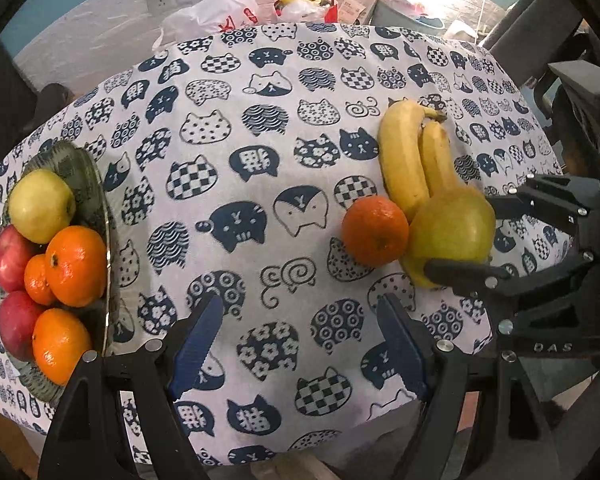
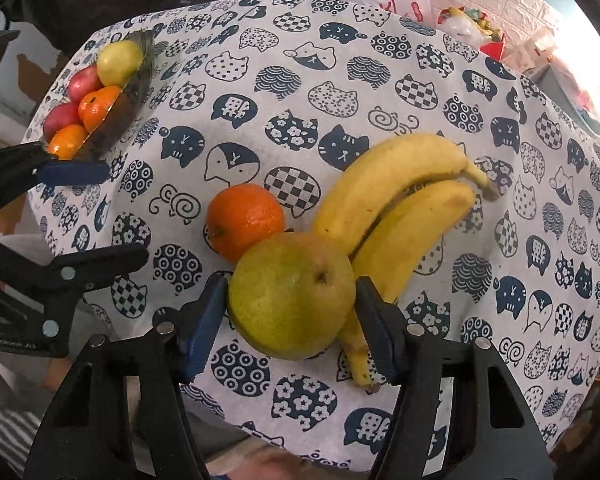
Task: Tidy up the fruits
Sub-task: 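Grasp a green pear with the right tool, then grasp a tangerine with the left tool while the right tool lifts the pear, then carry the tangerine in the left tool and the pear in the right tool to the plate, then open the left tool to release the tangerine while the right tool releases the pear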
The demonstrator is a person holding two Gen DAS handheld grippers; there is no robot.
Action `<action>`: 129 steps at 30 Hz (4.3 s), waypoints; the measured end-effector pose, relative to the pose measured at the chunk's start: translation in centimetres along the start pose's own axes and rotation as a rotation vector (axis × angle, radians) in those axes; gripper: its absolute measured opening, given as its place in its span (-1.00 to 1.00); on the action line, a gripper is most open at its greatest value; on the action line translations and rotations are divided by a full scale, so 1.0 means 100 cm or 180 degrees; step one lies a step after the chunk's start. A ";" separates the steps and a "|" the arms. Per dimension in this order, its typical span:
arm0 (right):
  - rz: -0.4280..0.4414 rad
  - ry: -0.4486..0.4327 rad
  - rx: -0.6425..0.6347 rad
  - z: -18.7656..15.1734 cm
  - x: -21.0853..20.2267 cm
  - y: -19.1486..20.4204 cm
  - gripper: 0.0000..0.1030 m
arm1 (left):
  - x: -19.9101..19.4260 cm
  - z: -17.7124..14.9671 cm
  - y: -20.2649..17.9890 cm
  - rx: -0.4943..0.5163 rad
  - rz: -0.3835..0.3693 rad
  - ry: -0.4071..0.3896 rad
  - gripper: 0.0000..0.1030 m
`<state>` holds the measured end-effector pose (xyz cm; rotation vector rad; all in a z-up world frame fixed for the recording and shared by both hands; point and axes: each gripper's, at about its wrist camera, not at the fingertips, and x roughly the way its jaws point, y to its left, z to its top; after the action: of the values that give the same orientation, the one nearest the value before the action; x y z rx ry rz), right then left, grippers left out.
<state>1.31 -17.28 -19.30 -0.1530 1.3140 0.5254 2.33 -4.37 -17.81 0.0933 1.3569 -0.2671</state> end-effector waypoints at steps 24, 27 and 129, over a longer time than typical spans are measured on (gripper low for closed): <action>-0.0247 -0.0566 0.0666 0.000 -0.063 -0.093 0.26 | 0.040 0.055 -0.039 0.0061 -0.0066 -0.0056 0.57; -0.0226 -0.0547 0.0714 -0.001 -0.059 -0.100 0.25 | 0.048 0.060 -0.039 0.0023 -0.0097 -0.0031 0.57; 0.0250 -0.0495 -0.0634 0.188 0.023 0.170 0.26 | -0.061 -0.063 0.223 -0.1725 0.0120 -0.0778 -0.07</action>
<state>10.60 5.70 -13.42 -0.2213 1.1183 0.7214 0.64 19.40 -15.17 -0.3561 1.1424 0.1242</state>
